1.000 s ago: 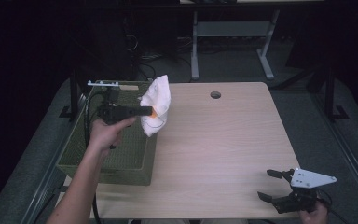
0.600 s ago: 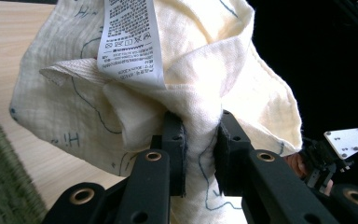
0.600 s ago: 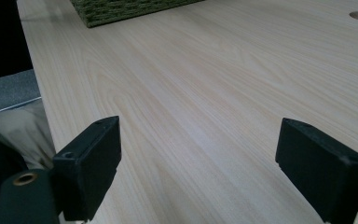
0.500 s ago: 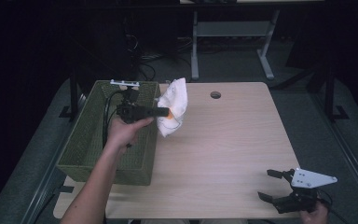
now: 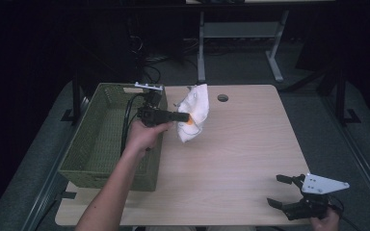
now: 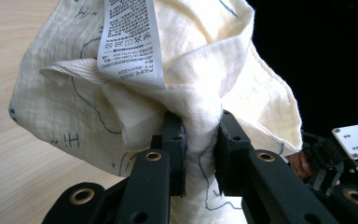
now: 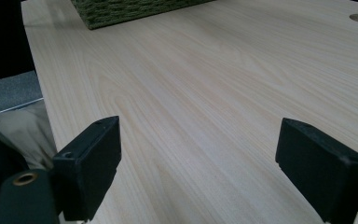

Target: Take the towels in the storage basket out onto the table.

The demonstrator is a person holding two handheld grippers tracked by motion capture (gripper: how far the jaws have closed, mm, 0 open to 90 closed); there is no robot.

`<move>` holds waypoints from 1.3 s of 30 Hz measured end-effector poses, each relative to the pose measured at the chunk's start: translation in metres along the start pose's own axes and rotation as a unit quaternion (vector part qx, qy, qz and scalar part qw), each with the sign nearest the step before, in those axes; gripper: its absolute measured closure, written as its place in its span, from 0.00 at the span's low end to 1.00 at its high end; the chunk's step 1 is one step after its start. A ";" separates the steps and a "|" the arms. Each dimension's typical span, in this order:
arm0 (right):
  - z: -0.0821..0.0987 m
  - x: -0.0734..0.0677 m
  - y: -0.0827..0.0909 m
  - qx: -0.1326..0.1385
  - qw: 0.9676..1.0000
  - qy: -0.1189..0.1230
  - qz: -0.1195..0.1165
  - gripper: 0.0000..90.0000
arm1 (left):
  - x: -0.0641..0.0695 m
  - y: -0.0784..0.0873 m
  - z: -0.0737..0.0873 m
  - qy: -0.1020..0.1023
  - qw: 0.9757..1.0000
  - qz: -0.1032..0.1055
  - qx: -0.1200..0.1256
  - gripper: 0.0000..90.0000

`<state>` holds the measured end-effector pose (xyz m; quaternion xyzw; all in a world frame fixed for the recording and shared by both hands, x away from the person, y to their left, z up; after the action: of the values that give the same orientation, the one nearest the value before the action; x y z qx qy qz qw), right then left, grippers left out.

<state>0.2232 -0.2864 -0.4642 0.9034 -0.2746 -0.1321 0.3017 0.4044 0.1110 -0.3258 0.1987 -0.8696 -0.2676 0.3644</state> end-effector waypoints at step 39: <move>0.000 0.000 0.001 0.004 1.000 0.000 -0.003 0.15 | 0.009 -0.102 -0.008 -0.010 0.997 -0.021 -0.068 0.85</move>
<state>0.2228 -0.2877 -0.4636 0.9053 -0.2726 -0.1323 0.2978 0.4195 0.0241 -0.3787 0.1896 -0.8483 -0.3357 0.3629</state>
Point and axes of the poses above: each handheld gripper's, and its own axes: y roughly backward along the jaws, z roughly out of its underside, x roughly to its right, the point moved 3 cm from there along -y, roughly forward along the jaws, and after that the axes turned 10 degrees about -x, right-handed, at the moved point
